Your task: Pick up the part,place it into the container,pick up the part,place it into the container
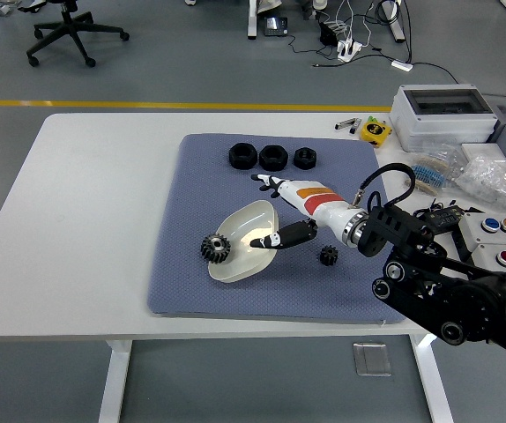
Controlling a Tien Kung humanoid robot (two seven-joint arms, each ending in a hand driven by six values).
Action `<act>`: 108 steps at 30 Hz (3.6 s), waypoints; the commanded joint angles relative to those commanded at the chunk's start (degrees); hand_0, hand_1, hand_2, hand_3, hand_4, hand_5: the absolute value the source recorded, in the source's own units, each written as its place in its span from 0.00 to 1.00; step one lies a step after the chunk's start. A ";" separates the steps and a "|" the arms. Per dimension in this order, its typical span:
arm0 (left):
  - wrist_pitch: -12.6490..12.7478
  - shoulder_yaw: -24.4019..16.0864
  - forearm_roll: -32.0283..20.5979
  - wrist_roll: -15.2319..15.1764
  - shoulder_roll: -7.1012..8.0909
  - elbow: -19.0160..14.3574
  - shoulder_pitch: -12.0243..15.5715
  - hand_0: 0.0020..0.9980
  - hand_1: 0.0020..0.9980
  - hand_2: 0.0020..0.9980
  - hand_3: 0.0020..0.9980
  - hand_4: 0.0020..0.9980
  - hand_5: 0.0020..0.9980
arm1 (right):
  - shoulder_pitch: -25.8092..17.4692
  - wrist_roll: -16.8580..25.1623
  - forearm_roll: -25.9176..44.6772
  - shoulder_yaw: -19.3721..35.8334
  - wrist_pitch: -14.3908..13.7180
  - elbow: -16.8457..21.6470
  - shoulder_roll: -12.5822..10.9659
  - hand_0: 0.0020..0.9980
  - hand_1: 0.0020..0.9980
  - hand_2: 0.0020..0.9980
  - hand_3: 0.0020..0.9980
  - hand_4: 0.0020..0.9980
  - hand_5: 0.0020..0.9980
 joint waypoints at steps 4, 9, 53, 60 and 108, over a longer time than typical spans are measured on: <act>0.01 0.03 -0.09 -0.05 0.00 0.00 -0.05 0.83 0.81 0.84 0.58 0.51 0.70 | -0.71 0.60 0.78 1.64 -0.59 0.03 -0.91 0.76 0.77 0.85 0.98 1.00 0.51; 0.01 -0.09 0.03 -0.05 0.00 0.00 -0.04 0.83 0.81 0.84 0.58 0.51 0.70 | -1.61 1.37 1.94 5.22 -1.44 0.50 -2.83 0.75 0.76 0.84 0.95 1.00 0.51; -0.20 -0.64 0.92 0.30 0.00 0.00 0.22 0.83 0.82 0.85 0.58 0.50 0.71 | -8.27 0.81 -2.45 2.12 2.74 -3.51 -6.58 0.45 0.54 0.59 0.54 0.88 0.44; -0.24 -0.53 0.92 0.33 0.00 0.00 0.18 0.83 0.82 0.85 0.58 0.50 0.71 | -8.28 0.46 -3.69 2.05 2.98 -3.73 -6.72 0.32 0.42 0.48 0.49 0.76 0.42; -0.53 0.00 0.59 0.49 0.00 0.00 0.19 0.83 0.82 0.85 0.58 0.50 0.71 | -7.38 -0.36 -5.21 8.44 2.08 2.70 -10.04 0.08 0.25 0.39 0.47 0.68 0.40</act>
